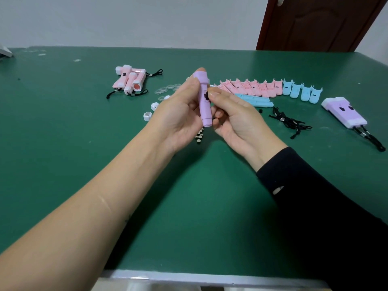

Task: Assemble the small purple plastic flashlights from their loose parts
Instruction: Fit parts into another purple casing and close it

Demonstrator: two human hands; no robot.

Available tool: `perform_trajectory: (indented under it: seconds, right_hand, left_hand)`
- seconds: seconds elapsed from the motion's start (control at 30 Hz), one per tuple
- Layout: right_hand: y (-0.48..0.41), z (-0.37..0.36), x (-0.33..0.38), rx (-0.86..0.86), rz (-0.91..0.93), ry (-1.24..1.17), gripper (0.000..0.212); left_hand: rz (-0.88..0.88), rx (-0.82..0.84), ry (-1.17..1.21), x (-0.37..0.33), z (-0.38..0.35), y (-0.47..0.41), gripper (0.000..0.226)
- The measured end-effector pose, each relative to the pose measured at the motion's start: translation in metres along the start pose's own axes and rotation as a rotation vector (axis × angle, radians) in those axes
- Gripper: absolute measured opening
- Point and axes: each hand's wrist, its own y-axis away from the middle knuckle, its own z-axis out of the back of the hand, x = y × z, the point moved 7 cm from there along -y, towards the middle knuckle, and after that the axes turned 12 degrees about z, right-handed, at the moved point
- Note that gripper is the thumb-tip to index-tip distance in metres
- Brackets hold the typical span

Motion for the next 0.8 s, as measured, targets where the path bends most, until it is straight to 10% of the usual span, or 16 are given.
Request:
perform_trajectory:
  seconds: [0.43, 0.8]
  right_hand:
    - [0.004, -0.001, -0.007, 0.010, -0.136, -0.037, 0.013]
    - [0.014, -0.010, 0.037, 0.042, 0.540, 0.805, 0.016]
  left_hand:
    - [0.025, -0.004, 0.053, 0.002, 0.002, -0.004, 0.035]
    - [0.158, 0.110, 0.267, 0.007, 0.005, -0.012, 0.044]
